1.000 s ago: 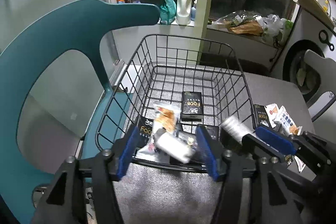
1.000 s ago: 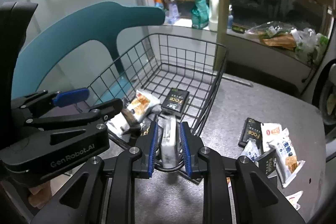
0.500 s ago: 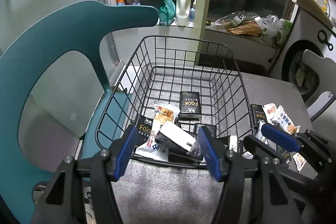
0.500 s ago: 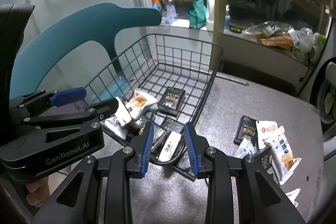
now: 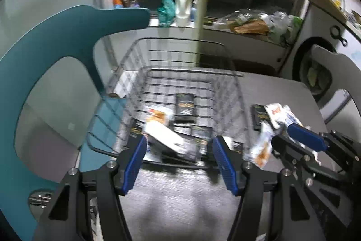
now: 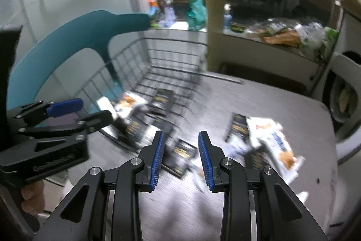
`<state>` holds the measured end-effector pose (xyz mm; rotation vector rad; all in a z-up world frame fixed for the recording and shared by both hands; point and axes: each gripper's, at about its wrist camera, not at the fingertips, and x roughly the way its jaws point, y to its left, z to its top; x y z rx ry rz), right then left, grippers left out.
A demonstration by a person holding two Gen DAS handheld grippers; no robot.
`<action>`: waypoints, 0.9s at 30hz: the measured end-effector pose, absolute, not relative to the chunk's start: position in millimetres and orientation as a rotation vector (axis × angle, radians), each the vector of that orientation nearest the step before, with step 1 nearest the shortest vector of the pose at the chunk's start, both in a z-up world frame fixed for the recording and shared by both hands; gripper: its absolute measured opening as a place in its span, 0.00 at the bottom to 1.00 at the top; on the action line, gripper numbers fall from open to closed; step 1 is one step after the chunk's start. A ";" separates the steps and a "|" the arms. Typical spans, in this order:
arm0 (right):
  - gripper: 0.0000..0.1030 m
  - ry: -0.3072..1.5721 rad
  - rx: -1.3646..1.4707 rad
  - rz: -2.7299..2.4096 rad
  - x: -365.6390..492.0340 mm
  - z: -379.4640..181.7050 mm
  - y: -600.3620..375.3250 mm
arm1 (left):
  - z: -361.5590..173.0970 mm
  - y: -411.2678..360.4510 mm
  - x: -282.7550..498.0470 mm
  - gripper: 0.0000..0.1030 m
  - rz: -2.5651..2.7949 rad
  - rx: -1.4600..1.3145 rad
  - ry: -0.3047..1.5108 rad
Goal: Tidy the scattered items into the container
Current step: 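Move both open grippers back to the pile, then grasp a black Face pack with the right gripper while the left grasps a white cracker bag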
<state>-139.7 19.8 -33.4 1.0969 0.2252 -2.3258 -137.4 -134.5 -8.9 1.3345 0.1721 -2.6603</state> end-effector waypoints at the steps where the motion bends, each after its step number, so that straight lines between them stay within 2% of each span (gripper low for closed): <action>1: 0.31 0.231 1.113 -2.347 -141.0 -37.5 34.1 | -9.8 -122.9 -137.0 0.65 -2.675 1.348 0.156; 13: 0.33 0.222 1.331 -2.387 -150.2 -109.3 143.2 | -38.8 3.1 -133.6 0.65 -2.799 1.513 -0.058; 17: 0.34 0.218 1.348 -2.368 -150.2 -120.5 152.9 | -57.2 20.6 -150.6 0.65 -2.799 1.550 -0.134; 20: 0.39 0.211 1.359 -2.347 -152.9 -127.1 151.4 | -71.5 23.9 -163.5 0.65 -2.791 1.560 -0.195; 27: 0.39 0.215 1.382 -2.323 -169.9 -144.1 138.7 | -93.5 23.1 -183.9 0.66 -2.776 1.605 -0.251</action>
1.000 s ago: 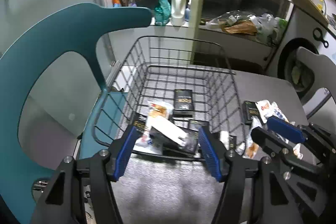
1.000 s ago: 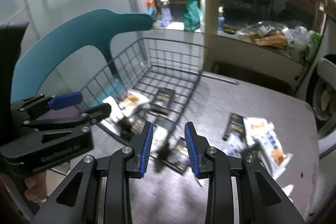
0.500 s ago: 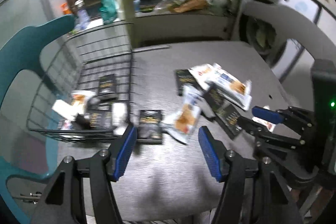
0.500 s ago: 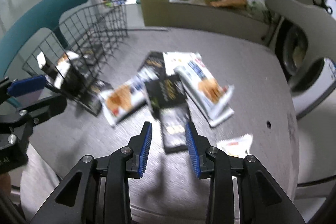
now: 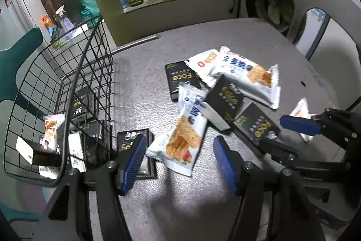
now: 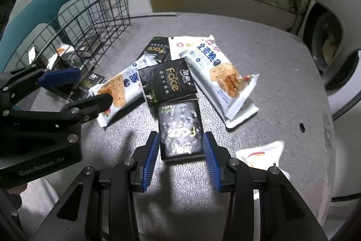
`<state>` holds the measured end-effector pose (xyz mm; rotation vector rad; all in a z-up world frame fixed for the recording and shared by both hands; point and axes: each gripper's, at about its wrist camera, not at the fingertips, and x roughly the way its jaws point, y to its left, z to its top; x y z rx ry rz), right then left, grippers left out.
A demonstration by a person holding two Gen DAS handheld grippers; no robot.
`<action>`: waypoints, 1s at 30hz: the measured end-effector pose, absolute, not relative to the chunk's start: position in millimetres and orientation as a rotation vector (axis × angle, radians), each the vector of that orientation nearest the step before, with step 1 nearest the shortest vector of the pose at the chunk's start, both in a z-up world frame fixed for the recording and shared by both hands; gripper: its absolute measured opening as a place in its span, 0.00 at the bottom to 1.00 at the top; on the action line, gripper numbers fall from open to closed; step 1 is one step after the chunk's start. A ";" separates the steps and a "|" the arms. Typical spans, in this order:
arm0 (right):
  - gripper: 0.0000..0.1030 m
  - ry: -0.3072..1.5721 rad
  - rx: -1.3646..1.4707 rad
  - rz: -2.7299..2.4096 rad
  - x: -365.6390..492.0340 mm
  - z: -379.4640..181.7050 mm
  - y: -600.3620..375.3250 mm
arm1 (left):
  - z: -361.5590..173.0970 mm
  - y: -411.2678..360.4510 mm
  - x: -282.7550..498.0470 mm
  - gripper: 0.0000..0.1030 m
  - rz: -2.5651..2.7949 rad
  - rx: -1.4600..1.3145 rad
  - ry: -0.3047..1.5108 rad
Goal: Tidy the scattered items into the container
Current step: 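Grasp a black Face pack with the right gripper while the left grasps a white cracker bag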
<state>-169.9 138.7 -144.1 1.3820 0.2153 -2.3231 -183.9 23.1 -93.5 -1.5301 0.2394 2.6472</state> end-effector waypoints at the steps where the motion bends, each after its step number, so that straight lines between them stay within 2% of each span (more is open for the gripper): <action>1: 0.39 0.214 1.388 -2.322 -172.6 -146.5 137.6 | -95.1 22.5 -185.3 0.67 2.642 -1.535 0.238; 8: 0.44 0.236 1.396 -2.321 -183.2 -156.7 131.5 | -107.5 22.0 -198.0 0.68 2.626 -1.549 0.246; 10: 0.52 0.221 1.401 -2.314 -186.5 -158.5 131.9 | -110.0 20.0 -202.4 0.68 2.616 -1.557 0.230; 20: 0.52 0.253 1.429 -2.295 -189.1 -170.2 128.6 | -124.9 29.4 -209.4 0.68 2.556 -1.578 0.283; 28: 0.47 0.256 1.444 -2.293 -181.8 -169.5 133.5 | -129.5 34.4 -210.6 0.67 2.554 -1.597 0.305; 30: 0.47 0.246 1.449 -2.292 -180.4 -169.2 135.3 | -131.9 34.4 -210.9 0.49 2.540 -1.613 0.302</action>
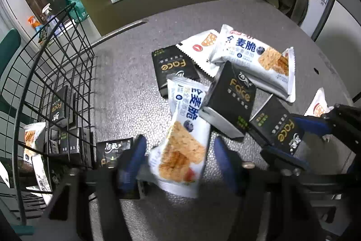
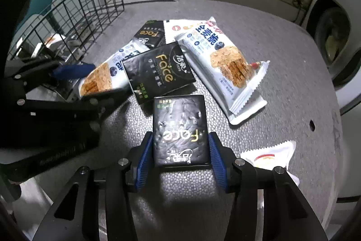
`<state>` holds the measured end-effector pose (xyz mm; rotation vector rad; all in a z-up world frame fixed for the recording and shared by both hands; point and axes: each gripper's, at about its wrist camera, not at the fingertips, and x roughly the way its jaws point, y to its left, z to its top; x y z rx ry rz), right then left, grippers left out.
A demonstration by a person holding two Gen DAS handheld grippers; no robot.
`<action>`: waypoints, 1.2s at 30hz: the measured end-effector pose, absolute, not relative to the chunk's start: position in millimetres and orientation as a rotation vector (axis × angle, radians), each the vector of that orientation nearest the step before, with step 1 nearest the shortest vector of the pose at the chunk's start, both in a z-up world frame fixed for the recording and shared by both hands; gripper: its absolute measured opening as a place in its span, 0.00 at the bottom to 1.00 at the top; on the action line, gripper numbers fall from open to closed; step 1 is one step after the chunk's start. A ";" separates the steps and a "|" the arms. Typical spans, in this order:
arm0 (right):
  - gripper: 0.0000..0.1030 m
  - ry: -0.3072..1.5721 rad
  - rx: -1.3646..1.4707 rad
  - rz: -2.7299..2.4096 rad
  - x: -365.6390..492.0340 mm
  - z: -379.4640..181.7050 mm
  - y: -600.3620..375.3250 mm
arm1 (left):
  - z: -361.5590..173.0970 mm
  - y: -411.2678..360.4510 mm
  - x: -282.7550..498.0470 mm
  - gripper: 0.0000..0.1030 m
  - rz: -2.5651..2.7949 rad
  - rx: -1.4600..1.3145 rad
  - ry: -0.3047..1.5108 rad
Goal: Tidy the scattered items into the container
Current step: 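Grasp a black Face pack with the right gripper while the left grasps a white cracker bag, then carry both items over the wire basket and open both grippers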
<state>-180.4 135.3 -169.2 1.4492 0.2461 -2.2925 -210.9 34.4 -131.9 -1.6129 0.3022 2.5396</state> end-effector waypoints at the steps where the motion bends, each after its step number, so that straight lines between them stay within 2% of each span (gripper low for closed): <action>1: 0.47 0.234 1.453 -2.290 -179.2 -168.9 136.7 | -132.4 33.2 -210.3 0.49 2.533 -1.623 0.288; 14: 0.47 0.231 1.484 -2.307 -130.2 -165.7 145.9 | -130.1 27.3 -155.0 0.48 2.545 -1.666 0.201; 19: 0.49 0.253 1.469 -2.330 -133.5 -168.8 141.1 | -136.8 22.6 -155.4 0.59 2.576 -1.681 0.186; 26: 0.49 0.220 1.463 -2.329 -141.9 -167.9 140.4 | -140.8 20.7 -166.1 0.59 2.584 -1.680 0.188; 28: 0.46 0.232 1.460 -2.324 -140.1 -167.3 139.8 | -140.6 21.8 -166.5 0.54 2.577 -1.678 0.196; 29: 0.46 0.231 1.461 -2.322 -139.4 -166.8 139.9 | -140.7 22.2 -166.8 0.47 2.565 -1.674 0.187; 36: 0.46 0.192 1.433 -2.338 -134.8 -151.1 143.7 | -125.5 23.4 -159.9 0.40 2.573 -1.645 0.174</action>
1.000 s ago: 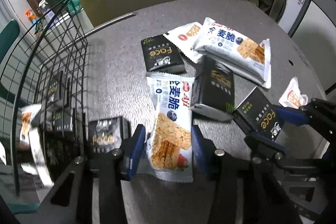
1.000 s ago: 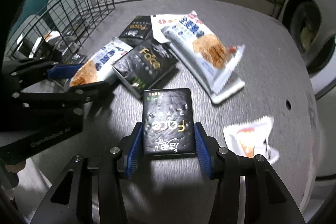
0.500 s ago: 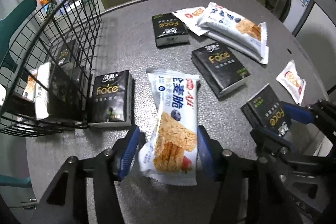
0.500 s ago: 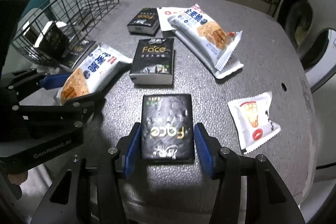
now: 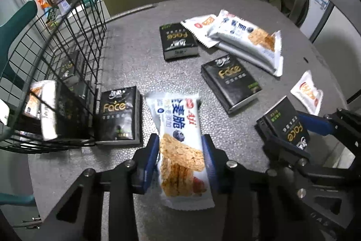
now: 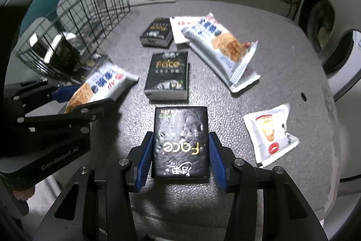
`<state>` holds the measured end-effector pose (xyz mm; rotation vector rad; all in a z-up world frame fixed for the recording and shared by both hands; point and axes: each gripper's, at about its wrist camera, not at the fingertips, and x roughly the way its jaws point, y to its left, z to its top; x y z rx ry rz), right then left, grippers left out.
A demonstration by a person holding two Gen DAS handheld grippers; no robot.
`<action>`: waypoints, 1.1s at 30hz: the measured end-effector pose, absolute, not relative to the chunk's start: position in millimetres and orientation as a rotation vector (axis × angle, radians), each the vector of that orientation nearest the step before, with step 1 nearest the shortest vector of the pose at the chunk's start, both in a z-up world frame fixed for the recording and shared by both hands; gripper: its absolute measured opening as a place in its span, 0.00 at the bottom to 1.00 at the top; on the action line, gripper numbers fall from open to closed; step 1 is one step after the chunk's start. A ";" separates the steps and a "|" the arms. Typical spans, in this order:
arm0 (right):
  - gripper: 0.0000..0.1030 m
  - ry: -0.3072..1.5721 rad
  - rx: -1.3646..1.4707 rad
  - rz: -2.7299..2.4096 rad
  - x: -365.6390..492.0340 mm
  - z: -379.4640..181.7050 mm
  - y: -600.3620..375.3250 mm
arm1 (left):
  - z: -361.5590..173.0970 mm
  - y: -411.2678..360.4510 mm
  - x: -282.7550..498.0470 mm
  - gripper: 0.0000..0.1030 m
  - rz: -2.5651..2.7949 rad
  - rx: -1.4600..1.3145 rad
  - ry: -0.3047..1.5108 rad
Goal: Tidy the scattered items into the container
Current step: 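Carry both items over the wire basket and open both grippers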
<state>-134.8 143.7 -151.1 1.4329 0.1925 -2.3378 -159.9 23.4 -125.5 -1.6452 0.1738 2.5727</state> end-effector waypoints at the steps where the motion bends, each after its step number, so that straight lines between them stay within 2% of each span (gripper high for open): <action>1: 0.46 0.187 1.420 -2.345 -133.3 -145.0 144.5 | -120.0 23.6 -157.7 0.39 2.576 -1.631 0.169; 2: 0.46 0.185 1.411 -2.349 -132.0 -139.9 144.7 | -115.2 24.0 -155.6 0.38 2.580 -1.618 0.168; 3: 0.46 0.185 1.400 -2.353 -130.8 -134.2 144.4 | -110.5 24.1 -154.2 0.30 2.584 -1.606 0.167; 5: 0.46 0.190 1.374 -2.367 -127.9 -122.0 143.0 | -101.1 22.1 -153.0 0.07 2.586 -1.585 0.152; 10: 0.46 0.206 1.352 -2.361 -121.8 -108.9 136.4 | -90.6 22.5 -150.6 0.08 2.598 -1.548 0.156; 11: 0.46 0.206 1.353 -2.357 -120.8 -109.9 134.5 | -93.2 21.3 -148.4 0.09 2.600 -1.557 0.163; 13: 0.46 0.203 1.357 -2.350 -120.3 -113.4 132.2 | -103.9 20.3 -149.8 0.26 2.570 -1.591 0.173; 14: 0.46 0.200 1.362 -2.346 -120.0 -115.5 131.7 | -109.3 18.6 -151.1 0.48 2.560 -1.597 0.168; 15: 0.46 0.195 1.371 -2.342 -120.6 -119.1 130.6 | -114.4 17.5 -151.3 0.64 2.557 -1.608 0.176; 18: 0.46 0.191 1.390 -2.338 -120.6 -127.5 131.9 | -124.5 19.2 -150.3 0.65 2.596 -1.614 0.244; 33: 0.46 0.159 1.413 -2.335 -123.0 -136.1 143.1 | -144.5 29.3 -165.2 0.64 2.580 -1.655 0.259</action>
